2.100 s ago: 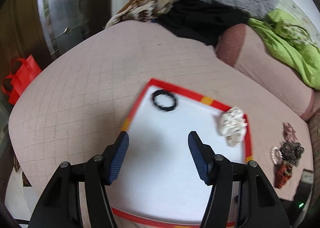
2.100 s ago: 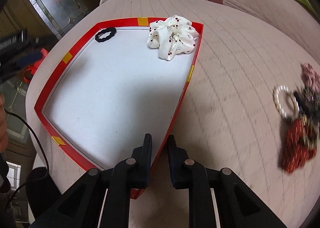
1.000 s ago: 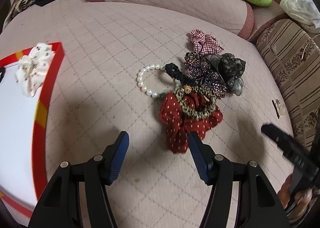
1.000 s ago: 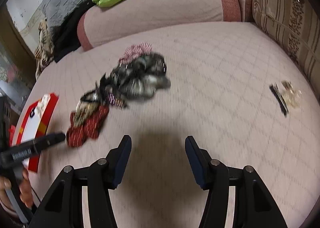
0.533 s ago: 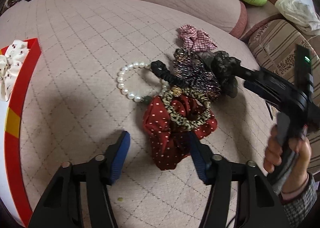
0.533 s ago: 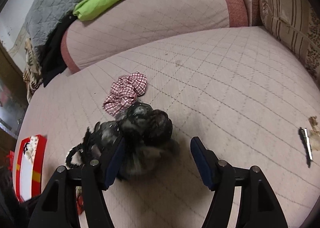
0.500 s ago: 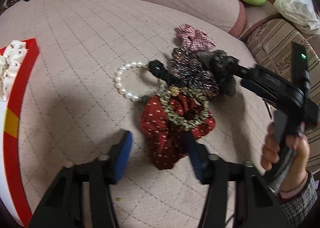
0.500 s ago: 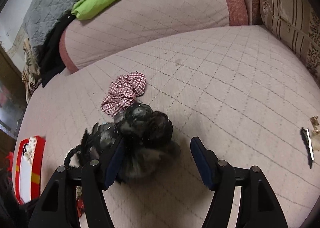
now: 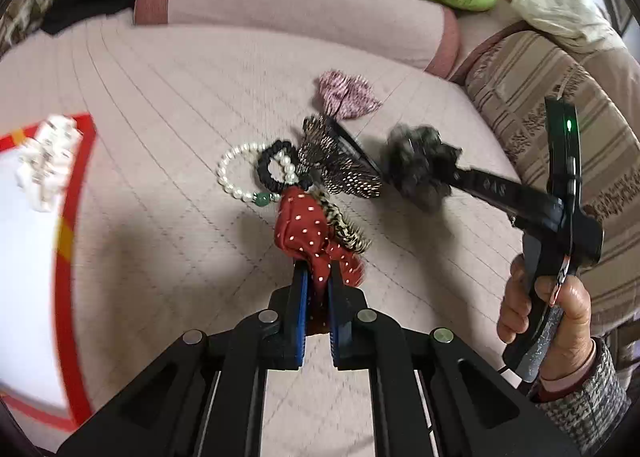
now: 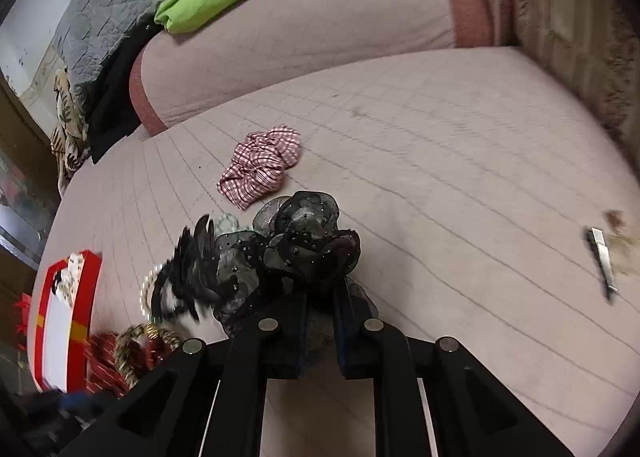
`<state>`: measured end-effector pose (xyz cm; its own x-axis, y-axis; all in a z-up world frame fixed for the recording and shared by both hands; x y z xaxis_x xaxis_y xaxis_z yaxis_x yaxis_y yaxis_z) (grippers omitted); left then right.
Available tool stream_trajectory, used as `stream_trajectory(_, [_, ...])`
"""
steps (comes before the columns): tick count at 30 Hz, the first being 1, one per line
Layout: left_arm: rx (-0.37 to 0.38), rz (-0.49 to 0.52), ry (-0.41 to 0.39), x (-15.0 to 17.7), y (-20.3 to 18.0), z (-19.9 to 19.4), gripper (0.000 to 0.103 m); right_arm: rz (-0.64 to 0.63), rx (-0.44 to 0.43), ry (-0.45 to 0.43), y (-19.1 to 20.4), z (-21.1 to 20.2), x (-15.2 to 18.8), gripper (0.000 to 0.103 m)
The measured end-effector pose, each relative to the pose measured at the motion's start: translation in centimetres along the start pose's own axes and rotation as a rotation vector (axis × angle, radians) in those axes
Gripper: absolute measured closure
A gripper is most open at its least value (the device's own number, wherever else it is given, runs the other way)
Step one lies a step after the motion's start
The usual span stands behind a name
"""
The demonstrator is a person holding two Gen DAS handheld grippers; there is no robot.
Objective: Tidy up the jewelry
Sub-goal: 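Grasp the red polka-dot scrunchie with left gripper while right holds black scrunchie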
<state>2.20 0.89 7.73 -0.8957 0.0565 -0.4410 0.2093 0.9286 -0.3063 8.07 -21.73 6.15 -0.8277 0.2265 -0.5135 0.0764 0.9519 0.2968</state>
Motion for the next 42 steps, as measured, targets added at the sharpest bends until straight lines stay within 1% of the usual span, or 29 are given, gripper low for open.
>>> stream_trajectory(3, [-0.029, 0.041, -0.046, 0.9, -0.7, -2.6, 0.095, 0.002, 0.012, -0.022, -0.8, -2.7, 1.5, 0.091])
stream_trajectory(6, [-0.051, 0.065, -0.085, 1.7, -1.1, -4.8, 0.095, 0.019, -0.003, -0.038, -1.6, -5.1, 2.8, 0.091])
stream_trajectory(9, [-0.052, 0.065, -0.112, 2.5, -1.2, -6.4, 0.095, 0.021, -0.026, -0.053, -1.5, -7.3, 3.9, 0.091])
stream_trajectory(13, [-0.061, 0.053, -0.133, 3.2, -1.1, -7.9, 0.095, -0.011, -0.051, -0.062, 0.1, -8.9, 5.2, 0.091])
stream_trajectory(19, [-0.091, 0.027, -0.167, 4.3, 0.2, -10.3, 0.095, -0.072, -0.084, -0.061, 3.5, -9.8, 6.8, 0.091])
stream_trajectory(22, [-0.112, 0.004, -0.185, 4.7, 1.6, -11.3, 0.095, -0.107, -0.095, -0.056, 5.3, -9.9, 7.0, 0.091])
stream_trajectory(25, [-0.126, -0.039, -0.204, 4.8, 3.6, -12.3, 0.095, -0.139, -0.109, -0.054, 7.0, -10.0, 7.2, 0.091])
stream_trajectory(34, [-0.164, -0.194, -0.266, 5.7, 11.0, -15.4, 0.095, -0.231, -0.150, -0.020, 12.7, -9.1, 7.5, 0.091])
stream_trajectory(39, [-0.218, -0.235, -0.290, 6.2, 13.9, -16.6, 0.095, -0.283, -0.176, 0.007, 16.0, -8.1, 8.1, 0.091])
stream_trajectory(42, [-0.237, -0.254, -0.298, 6.6, 15.4, -17.0, 0.095, -0.316, -0.196, 0.025, 18.3, -7.4, 8.5, 0.091])
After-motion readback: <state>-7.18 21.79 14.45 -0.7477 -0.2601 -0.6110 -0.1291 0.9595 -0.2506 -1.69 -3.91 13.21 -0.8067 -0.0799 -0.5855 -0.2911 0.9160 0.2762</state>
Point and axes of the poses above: each gripper's, at about its wrist camera, not at the fingertips, and z roughly the way its jaws point, y to its left, x to its underside, the point moved 1 cm from there along z, roughly the way its jaws point, and after that the axes turned 3 degrees about y, right-handed, at the moved point
